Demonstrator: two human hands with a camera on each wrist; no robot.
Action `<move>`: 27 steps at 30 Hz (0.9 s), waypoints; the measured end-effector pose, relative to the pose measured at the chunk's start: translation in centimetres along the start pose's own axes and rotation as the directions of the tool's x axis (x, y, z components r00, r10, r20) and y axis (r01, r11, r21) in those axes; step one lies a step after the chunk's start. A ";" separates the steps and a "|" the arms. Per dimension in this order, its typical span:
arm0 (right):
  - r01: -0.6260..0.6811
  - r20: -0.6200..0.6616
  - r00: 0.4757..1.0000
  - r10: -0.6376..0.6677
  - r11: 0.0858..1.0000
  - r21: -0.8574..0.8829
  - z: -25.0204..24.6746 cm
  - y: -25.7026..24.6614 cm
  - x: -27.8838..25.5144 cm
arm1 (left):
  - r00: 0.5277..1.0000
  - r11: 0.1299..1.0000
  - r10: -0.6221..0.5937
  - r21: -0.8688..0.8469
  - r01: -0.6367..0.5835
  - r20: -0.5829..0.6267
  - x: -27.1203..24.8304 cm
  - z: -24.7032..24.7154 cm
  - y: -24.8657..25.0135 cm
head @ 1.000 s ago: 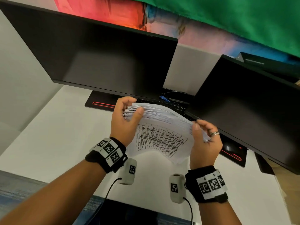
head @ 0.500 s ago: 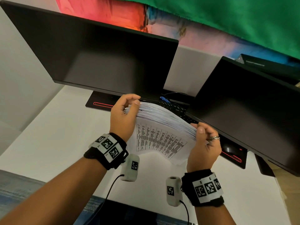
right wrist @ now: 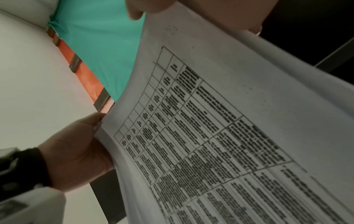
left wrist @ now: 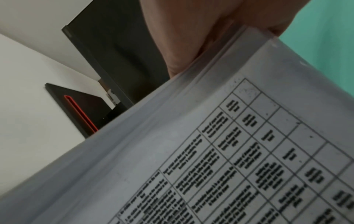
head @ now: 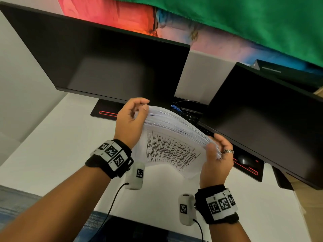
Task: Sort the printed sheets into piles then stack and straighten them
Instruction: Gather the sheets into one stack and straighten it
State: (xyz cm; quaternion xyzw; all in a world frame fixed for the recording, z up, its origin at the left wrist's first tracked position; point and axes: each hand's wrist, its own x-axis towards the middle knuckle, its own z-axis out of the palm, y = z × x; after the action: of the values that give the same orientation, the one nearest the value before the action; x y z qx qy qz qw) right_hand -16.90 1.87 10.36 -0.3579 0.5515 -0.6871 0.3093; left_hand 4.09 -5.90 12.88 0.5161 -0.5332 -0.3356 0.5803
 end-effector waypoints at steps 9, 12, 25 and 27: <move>-0.106 0.138 0.983 0.118 0.990 -0.095 -1.0 0.4 0.1 | 0.997 0.995 -0.073 -0.069 0.075 0.029 0.6 -0.3 0.7; -0.112 0.130 0.984 0.124 0.989 -0.097 -1.0 0.5 0.1 | 0.996 0.999 -0.044 -0.015 0.045 0.074 0.4 0.0 1.0; -0.072 0.204 0.974 0.102 0.986 -0.148 -0.9 0.8 0.3 | 0.986 0.993 -0.091 -0.063 0.101 0.143 1.4 -0.6 0.4; -0.070 0.209 0.973 0.102 0.986 -0.153 -0.9 0.9 0.4 | 0.983 0.994 -0.089 -0.050 0.098 0.162 1.3 -0.6 0.4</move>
State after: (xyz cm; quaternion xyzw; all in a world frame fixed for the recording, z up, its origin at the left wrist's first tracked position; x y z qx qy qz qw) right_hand -17.84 1.81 9.44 -0.4276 0.5779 -0.5883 0.3703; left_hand 4.85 -6.86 13.68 0.4952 -0.5432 -0.4178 0.5340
